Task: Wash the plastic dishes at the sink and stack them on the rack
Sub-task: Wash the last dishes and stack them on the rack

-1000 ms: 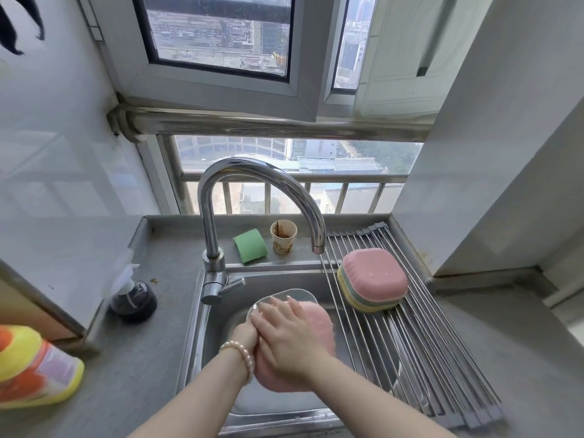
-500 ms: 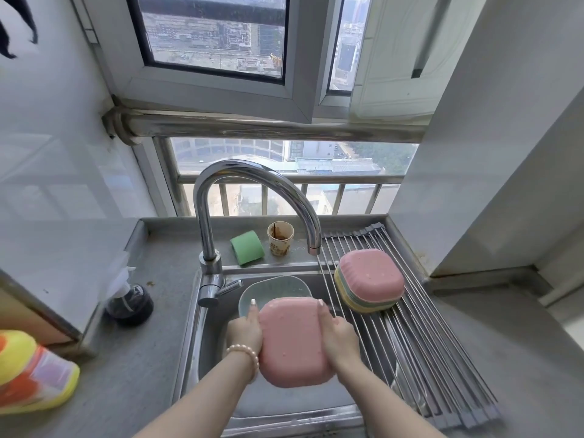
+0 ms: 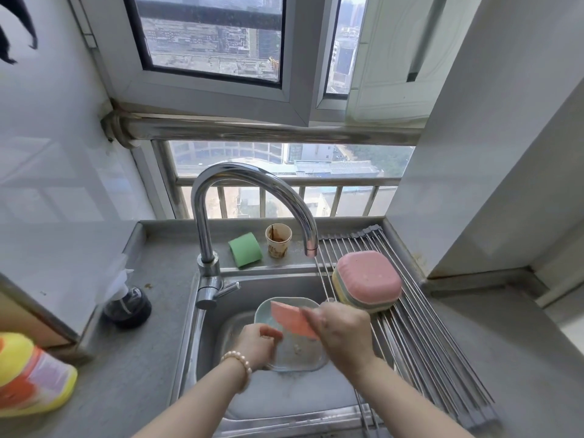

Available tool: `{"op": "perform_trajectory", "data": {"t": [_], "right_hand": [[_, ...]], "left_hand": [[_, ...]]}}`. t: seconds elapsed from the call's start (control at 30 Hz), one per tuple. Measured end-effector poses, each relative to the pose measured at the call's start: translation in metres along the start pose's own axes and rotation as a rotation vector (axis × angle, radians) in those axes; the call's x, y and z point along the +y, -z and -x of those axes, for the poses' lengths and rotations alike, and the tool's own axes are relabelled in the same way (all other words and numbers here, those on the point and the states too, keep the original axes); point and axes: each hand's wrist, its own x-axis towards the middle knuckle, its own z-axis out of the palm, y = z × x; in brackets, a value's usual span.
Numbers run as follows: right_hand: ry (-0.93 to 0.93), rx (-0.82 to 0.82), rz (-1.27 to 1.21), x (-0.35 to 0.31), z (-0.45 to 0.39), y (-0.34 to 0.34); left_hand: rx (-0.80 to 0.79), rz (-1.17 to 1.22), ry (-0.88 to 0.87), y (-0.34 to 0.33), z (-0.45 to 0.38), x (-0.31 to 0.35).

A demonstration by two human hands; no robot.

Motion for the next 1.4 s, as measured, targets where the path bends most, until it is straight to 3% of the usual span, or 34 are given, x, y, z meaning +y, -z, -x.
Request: {"op": "perform_trajectory", "data": {"t": [0.13, 0.2, 0.3, 0.43, 0.53, 0.6, 0.8, 0.93, 1.23, 1.4], "right_hand": [[0.353, -0.060, 0.046, -0.006, 0.030, -0.018], [0.461, -0.103, 0.028, -0.007, 0.038, -0.023], [0.543, -0.198, -0.003, -0.002, 0.044, -0.034], [0.308, -0.482, 0.024, -0.001, 0.029, -0.026], [-0.125, -0.645, -0.080, -0.006, 0.002, -0.026], [-0.260, -0.687, -0.137, -0.006, -0.014, -0.039], [-0.243, -0.885, -0.070, -0.034, -0.054, -0.094], [-0.194, -0.952, 0.000, -0.054, -0.070, -0.116], [-0.176, -1.040, 0.101, -0.082, -0.069, -0.127], [-0.249, -0.988, -0.069, -0.067, -0.060, -0.106]], "left_hand": [[-0.120, 0.590, 0.289, 0.004, 0.012, 0.008], [-0.241, 0.651, 0.337, 0.007, 0.011, 0.008], [-0.238, 0.537, 0.292, 0.009, 0.018, 0.007], [-0.094, 0.370, 0.271, 0.010, 0.013, -0.006], [-0.044, 0.161, 0.269, 0.018, 0.013, -0.014], [-0.019, 0.055, 0.238, 0.022, 0.015, -0.020], [-0.039, -0.055, 0.145, 0.028, 0.021, -0.019], [-0.024, -0.043, 0.171, 0.032, 0.021, -0.017], [0.023, -0.038, 0.218, 0.030, 0.007, -0.022], [0.025, 0.019, 0.187, 0.021, -0.001, -0.019]]}}
